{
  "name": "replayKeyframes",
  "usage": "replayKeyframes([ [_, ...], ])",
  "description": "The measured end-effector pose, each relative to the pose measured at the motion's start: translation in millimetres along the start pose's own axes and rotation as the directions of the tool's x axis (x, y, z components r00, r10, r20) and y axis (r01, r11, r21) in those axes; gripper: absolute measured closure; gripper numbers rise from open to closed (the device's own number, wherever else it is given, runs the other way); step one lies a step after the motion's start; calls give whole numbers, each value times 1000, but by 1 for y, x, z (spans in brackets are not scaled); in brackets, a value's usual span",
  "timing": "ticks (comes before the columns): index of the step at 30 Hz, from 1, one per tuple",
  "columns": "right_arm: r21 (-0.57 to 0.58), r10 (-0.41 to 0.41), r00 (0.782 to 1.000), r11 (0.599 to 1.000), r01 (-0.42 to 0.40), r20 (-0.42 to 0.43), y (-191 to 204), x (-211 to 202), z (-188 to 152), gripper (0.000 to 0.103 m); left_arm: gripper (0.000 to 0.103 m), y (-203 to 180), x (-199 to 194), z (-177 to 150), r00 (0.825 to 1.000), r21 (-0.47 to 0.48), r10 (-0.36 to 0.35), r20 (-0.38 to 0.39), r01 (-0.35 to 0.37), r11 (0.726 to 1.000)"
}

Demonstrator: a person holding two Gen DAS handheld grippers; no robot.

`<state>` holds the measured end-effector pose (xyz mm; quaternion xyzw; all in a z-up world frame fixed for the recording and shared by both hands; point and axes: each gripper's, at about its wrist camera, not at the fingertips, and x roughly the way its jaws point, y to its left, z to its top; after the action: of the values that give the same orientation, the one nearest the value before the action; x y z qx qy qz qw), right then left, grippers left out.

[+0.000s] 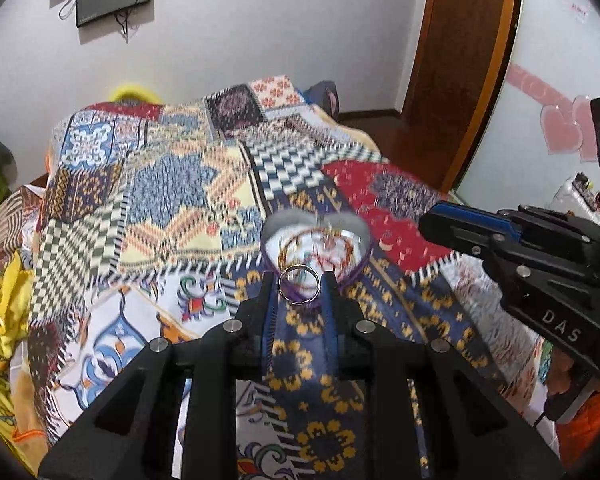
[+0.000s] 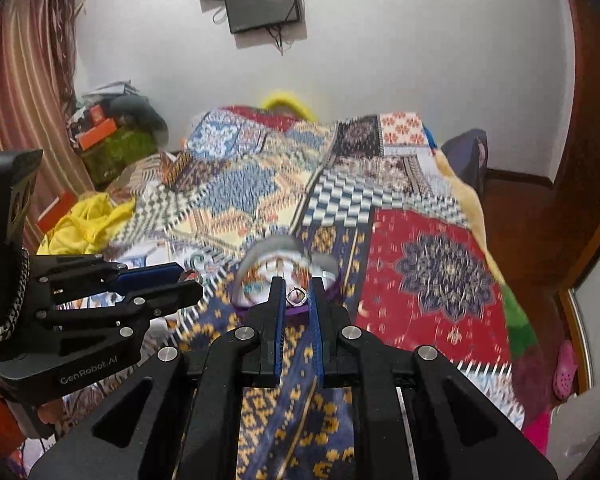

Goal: Organize jewelry
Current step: 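Lower both rings into the heart tin and open both tools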

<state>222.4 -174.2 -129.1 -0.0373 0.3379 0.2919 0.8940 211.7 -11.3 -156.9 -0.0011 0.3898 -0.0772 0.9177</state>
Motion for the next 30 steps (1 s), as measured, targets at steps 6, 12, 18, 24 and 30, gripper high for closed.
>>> replayKeyframes([
  [6,-9,13,999,1000,-13,47,3,0,17,93,83,2,-3,17,999,-4,-7,42,7,1000],
  [12,-20,8,1000,1000,-7,29,0,20,22,93,83,8,10,24,999,-17,-17,36,18,1000],
  [18,4,36,999,999,-36,-35,-7,47,17,93,83,14,36,21,999,-32,-33,-14,33,999],
  [24,36,74,992,997,-70,-98,-15,68,11,93,83,17,61,17,997,-34,-33,-67,31,999],
  [30,46,91,987,995,-86,-130,-17,78,9,93,83,16,71,15,995,-26,-47,-91,45,999],
])
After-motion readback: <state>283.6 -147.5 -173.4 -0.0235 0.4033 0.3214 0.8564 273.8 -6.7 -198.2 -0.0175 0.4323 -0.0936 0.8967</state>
